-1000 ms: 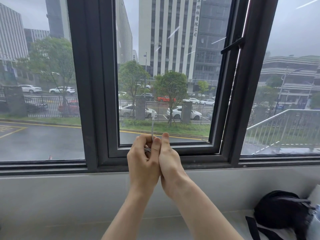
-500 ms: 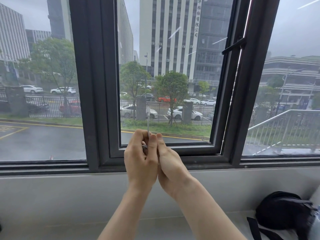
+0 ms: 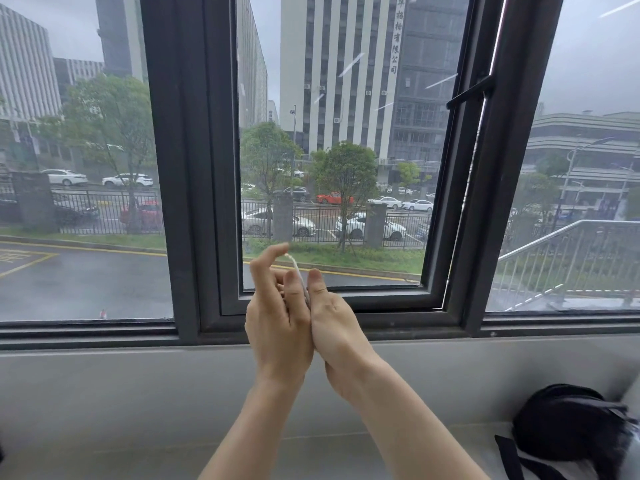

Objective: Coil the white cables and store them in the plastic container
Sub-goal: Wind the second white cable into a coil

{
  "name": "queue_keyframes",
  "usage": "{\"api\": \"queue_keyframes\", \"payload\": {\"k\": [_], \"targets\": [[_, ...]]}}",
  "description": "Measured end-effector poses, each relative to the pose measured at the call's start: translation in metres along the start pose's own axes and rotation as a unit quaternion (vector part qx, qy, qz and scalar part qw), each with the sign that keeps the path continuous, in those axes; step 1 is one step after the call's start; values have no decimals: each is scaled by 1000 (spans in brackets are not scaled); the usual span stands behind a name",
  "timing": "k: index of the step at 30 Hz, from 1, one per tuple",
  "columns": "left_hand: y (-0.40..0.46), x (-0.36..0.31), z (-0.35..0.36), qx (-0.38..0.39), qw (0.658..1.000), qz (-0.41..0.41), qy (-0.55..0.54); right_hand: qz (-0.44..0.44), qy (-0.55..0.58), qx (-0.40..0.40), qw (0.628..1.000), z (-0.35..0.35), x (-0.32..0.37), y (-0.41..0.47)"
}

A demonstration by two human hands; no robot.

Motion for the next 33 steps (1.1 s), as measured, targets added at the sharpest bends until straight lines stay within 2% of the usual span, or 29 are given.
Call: {"api": "queue_keyframes", "payload": {"k": [4, 9, 18, 21, 24, 29, 33], "targets": [[2, 2, -1, 37, 999, -1, -16, -12, -1, -9, 1000, 1, -1, 1], [-1, 5, -1, 37, 999, -18, -10, -34, 13, -8, 999, 2, -4, 1], [7, 10, -9, 36, 993, -16, 111, -100, 22, 181, 978, -9, 11, -6], [6, 9, -11, 43, 995, -49, 72, -110, 39, 234, 965, -13, 8, -5], [3, 9, -13, 69, 989, -126, -30, -107, 52, 263, 957, -14, 2, 0], [2, 4, -21, 94, 972, -194, -100, -112, 51, 280, 952, -14, 2, -2], [2, 5, -30, 128, 949, -248, -143, -109, 26, 238, 965, -19, 4, 2]]}}
Point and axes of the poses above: each hand's wrist, its own y-axis towards the middle knuckle, its own z-axis out of the palm, x = y × z, the point moved 2 cm from there along y, towards the middle knuckle, and after that the axes turned 4 degrees about -y, right-handed, at the moved point
